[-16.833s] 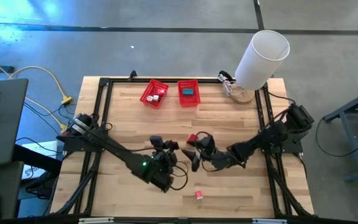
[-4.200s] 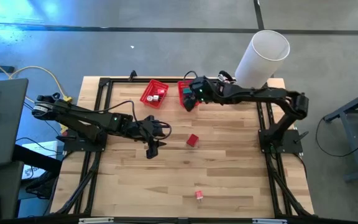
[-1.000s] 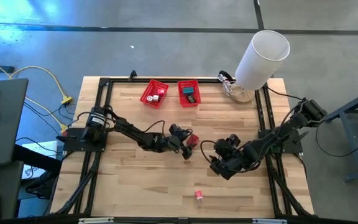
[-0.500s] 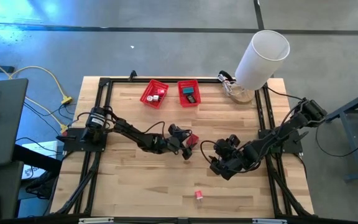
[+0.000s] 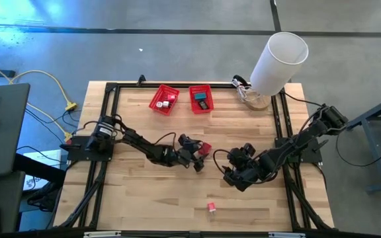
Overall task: Pick & Place Office items
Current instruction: Put the red charger adapter into the left red bin, then put the pink charger adapter into the left red bin
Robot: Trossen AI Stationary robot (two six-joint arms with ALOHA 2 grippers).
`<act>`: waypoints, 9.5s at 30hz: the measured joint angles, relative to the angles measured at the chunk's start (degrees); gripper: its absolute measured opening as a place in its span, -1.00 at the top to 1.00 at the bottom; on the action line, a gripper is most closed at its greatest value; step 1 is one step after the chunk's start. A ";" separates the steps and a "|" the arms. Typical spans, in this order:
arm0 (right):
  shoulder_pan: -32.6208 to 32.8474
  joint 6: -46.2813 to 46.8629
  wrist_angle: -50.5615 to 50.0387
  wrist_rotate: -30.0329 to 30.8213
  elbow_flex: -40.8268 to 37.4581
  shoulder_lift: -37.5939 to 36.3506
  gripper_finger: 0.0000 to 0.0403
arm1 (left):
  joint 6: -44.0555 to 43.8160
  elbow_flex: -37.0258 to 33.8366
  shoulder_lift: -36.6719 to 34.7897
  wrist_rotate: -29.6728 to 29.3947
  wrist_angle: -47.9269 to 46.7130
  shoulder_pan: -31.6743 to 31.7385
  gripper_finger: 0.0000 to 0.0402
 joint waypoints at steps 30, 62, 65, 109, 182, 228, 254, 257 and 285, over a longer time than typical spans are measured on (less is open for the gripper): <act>0.34 -0.01 0.00 0.01 0.02 0.00 -0.48 | 4.71 2.69 9.11 -1.01 5.14 1.54 -0.19; 2.20 0.52 0.02 0.00 0.02 0.00 -0.48 | 8.57 2.49 -22.06 -5.28 -35.31 9.58 -0.01; 2.11 0.52 0.02 0.01 0.02 0.00 -0.48 | 5.96 2.51 -23.70 -1.62 -39.77 14.99 -0.01; 1.96 0.49 3.10 -0.40 0.02 0.00 -0.48 | 3.79 2.10 -19.03 12.44 -51.80 44.04 -0.41; 3.97 23.17 -8.46 -31.30 41.63 35.29 0.04 | -4.50 2.25 -41.95 12.75 -82.27 -1.70 -0.43; 1.18 24.48 -9.47 -37.03 41.59 43.10 0.42 | -6.21 1.14 -41.88 12.91 -80.73 -8.96 -0.43; -1.67 -1.22 -12.23 -11.37 54.51 42.73 0.42 | 1.74 1.14 -48.26 12.74 -80.64 -11.61 -0.43; -1.76 -6.51 -12.95 -6.19 58.08 42.73 0.42 | 1.73 1.14 -51.60 12.81 -80.62 -11.54 -0.43; -2.47 -39.74 -1.76 21.34 70.77 41.86 0.42 | 17.00 -29.94 -57.08 37.23 -0.48 -6.39 -0.43</act>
